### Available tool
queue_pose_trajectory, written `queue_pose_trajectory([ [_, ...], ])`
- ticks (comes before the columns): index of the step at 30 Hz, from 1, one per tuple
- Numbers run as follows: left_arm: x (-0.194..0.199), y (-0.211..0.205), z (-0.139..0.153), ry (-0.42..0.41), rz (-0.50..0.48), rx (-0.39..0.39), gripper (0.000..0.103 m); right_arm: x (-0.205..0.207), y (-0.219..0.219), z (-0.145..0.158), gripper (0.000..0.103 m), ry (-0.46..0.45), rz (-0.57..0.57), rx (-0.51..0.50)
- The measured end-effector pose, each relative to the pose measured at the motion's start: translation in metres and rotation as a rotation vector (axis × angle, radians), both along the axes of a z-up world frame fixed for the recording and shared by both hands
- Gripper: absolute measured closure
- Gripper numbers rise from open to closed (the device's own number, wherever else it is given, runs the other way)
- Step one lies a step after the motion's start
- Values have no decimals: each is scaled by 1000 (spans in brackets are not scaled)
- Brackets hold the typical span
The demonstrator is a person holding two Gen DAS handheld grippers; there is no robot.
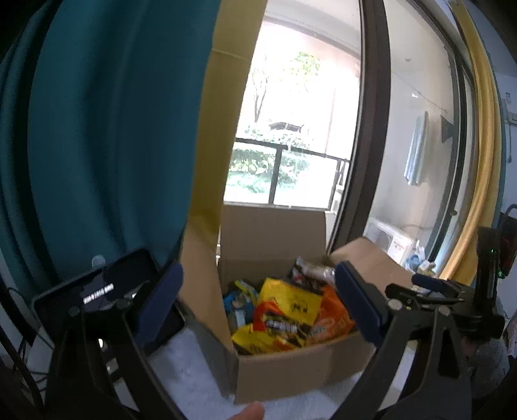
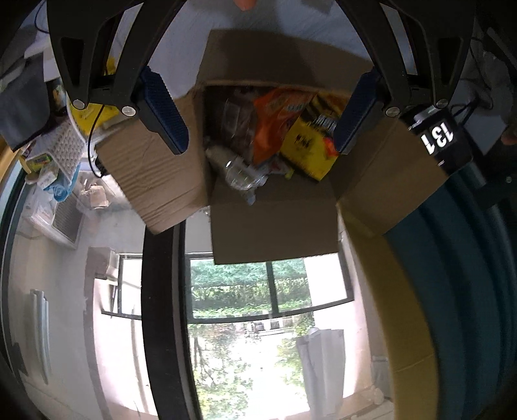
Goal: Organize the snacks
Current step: 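Move the right tool to the whole-wheat toast packet and grasp it, then lift the toast packet with the right tool and carry it over the box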
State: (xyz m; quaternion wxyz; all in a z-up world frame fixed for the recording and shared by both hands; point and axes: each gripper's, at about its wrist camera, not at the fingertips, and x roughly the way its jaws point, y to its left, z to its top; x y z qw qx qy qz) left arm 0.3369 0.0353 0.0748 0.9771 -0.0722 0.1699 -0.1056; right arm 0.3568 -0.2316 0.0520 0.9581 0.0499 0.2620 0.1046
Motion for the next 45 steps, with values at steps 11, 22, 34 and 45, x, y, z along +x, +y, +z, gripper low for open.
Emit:
queue_pose_trajectory([
  [11, -40, -2, -40, 62, -23, 13, 7, -47, 30, -33, 10, 70, 82, -14],
  [22, -55, 2, -102, 141, -8, 42, 7, -77, 40, -71, 10, 160, 96, -14],
  [34, -73, 17, -151, 221, 51, 35, 7, -104, 55, -152, 10, 351, 137, -24],
  [45, -94, 19, -169, 285, 24, 47, 7, -111, 74, -184, 10, 424, 141, -40],
])
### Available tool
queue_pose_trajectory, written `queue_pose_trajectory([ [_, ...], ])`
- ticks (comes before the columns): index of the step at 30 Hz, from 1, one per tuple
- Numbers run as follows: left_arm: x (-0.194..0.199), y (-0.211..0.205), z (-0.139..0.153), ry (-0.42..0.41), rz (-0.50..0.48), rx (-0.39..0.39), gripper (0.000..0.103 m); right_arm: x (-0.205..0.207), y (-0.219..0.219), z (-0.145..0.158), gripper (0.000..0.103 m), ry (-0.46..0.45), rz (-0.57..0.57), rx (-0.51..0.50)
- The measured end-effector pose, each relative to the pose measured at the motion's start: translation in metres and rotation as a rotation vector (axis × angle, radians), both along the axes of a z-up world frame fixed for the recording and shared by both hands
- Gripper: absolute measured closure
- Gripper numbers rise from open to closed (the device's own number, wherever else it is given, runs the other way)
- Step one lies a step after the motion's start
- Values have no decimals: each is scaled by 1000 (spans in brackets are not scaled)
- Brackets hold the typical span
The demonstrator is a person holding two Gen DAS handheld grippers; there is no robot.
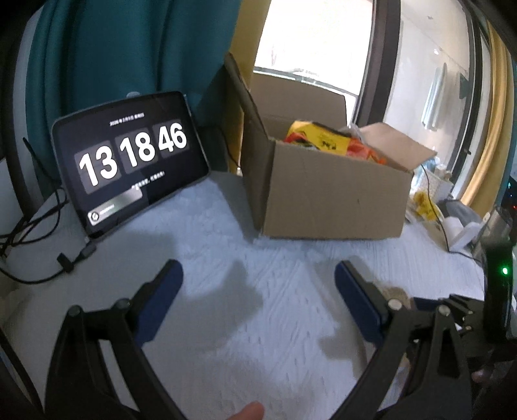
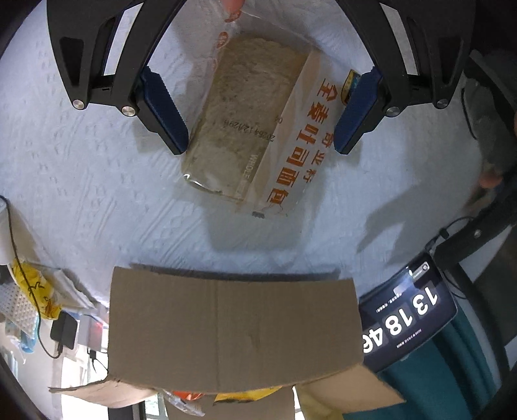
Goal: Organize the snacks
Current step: 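Lift the toast packet with the right tool and carry it over the box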
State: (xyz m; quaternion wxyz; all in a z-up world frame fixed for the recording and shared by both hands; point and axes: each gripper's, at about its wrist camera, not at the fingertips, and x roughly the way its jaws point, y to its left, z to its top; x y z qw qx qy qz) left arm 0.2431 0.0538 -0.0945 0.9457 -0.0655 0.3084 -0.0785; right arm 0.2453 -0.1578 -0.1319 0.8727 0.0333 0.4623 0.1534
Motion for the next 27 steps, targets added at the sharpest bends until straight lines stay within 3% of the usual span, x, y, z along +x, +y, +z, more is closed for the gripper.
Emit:
queue_pose_trajectory([
  [10, -5, 7, -6, 28, 8, -15, 7, 9, 21, -11, 9, -19, 16, -76],
  [15, -5, 10, -4, 28, 11, -26, 7, 5, 23, -7, 19, -38, 37, -88],
  [21, -6, 15, 5, 12, 20, -30, 7, 0, 27, 7, 23, -62, 60, -89],
  [27, -8, 21, 18, -17, 41, -34, 7, -2, 21, 43, 23, -136, 58, -55],
])
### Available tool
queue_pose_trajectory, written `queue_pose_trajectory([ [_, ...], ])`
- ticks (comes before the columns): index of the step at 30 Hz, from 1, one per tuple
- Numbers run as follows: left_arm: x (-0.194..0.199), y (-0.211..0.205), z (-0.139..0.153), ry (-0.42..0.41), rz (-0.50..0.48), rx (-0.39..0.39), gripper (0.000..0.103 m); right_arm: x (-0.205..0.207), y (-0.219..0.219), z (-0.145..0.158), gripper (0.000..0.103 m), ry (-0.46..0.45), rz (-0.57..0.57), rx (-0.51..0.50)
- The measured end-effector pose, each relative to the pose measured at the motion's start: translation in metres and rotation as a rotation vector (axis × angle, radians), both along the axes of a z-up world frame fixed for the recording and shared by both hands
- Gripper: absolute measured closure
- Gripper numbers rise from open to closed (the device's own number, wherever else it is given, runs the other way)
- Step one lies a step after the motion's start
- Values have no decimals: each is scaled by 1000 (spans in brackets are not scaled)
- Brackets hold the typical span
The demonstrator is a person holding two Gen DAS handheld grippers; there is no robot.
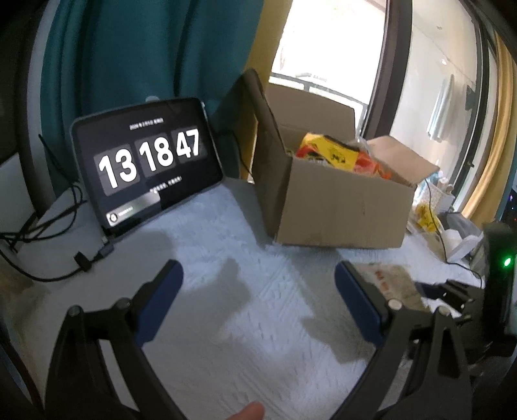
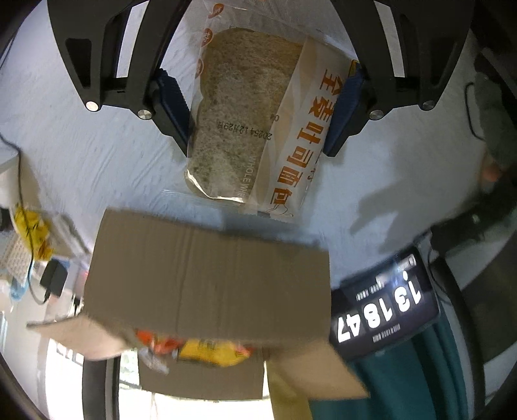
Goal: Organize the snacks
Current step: 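Lift the toast packet with the right tool and carry it over the box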
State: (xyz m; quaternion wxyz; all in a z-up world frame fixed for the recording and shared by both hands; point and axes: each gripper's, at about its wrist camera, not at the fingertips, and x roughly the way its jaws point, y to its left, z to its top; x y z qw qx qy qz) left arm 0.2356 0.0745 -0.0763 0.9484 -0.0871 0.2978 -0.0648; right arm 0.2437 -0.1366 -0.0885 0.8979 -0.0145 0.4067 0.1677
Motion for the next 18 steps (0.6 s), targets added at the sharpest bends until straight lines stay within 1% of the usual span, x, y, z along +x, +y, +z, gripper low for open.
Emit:
queue_pose_trajectory([
  [10, 9, 0, 23, -52, 6, 12, 7, 24, -6, 69, 23, -159, 16, 4],
  [18, 23, 2, 41, -103, 15, 35, 7, 56, -7, 109, 23, -259, 26, -6],
])
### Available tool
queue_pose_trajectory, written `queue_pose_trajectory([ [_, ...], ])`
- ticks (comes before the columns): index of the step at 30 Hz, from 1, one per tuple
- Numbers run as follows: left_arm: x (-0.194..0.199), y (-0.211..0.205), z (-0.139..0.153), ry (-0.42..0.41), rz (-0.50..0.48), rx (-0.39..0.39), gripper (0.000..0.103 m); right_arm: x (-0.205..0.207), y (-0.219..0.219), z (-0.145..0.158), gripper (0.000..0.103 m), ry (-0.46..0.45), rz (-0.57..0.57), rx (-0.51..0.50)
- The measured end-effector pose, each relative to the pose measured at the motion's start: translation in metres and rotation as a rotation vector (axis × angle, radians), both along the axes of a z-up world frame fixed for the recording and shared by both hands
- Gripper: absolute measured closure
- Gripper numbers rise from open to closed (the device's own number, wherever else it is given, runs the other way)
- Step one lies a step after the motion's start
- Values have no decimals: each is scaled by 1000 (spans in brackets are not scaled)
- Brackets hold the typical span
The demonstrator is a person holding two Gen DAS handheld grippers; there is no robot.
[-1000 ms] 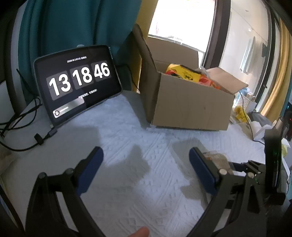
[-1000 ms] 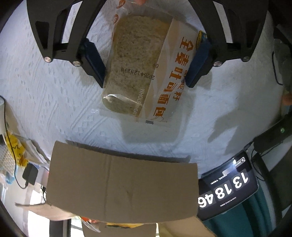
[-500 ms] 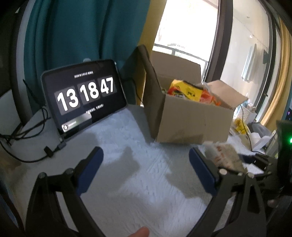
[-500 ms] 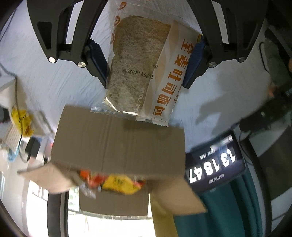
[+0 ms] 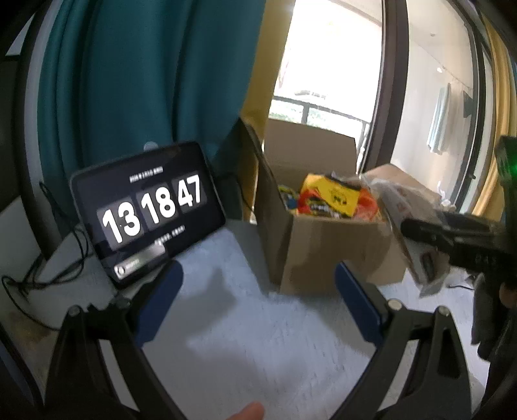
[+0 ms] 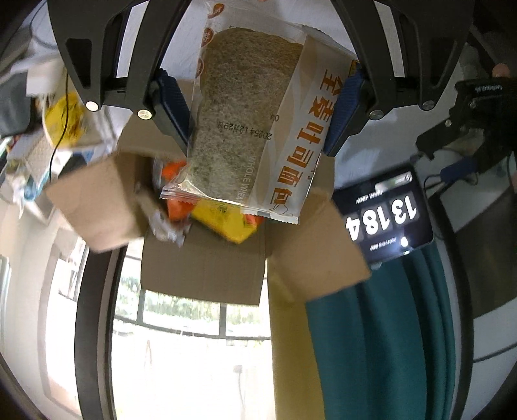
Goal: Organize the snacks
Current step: 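Lift the toast packet with the right tool and carry it over the box, then open the right gripper to drop the toast packet into the box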
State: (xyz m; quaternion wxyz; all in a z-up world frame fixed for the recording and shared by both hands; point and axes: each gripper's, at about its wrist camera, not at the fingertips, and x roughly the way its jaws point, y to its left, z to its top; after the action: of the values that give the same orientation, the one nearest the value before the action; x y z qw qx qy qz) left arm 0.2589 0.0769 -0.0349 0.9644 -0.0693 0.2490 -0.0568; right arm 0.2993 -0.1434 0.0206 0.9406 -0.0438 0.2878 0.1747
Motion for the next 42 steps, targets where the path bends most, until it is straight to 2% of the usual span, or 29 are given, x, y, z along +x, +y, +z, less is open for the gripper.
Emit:
queue_pose_trajectory([
  [7, 14, 2, 20, -52, 4, 18, 7, 40, 8, 28, 23, -67, 17, -9],
  [16, 40, 5, 33, -69, 12, 24, 7, 93, 28, 44, 23, -96, 39, 16],
  [29, 78, 28, 35, -49, 82, 27, 7, 186, 56, 37, 22, -46, 21, 39],
  [32, 91, 30, 37, -44, 96, 35, 7, 204, 62, 32, 16, -9, 15, 50],
  [34, 98, 31, 38, -43, 105, 37, 7, 207, 62, 33, 12, -34, 1, 43],
  [42, 106, 29, 42, -52, 119, 29, 7, 199, 51, 40, 12, -62, 2, 55],
])
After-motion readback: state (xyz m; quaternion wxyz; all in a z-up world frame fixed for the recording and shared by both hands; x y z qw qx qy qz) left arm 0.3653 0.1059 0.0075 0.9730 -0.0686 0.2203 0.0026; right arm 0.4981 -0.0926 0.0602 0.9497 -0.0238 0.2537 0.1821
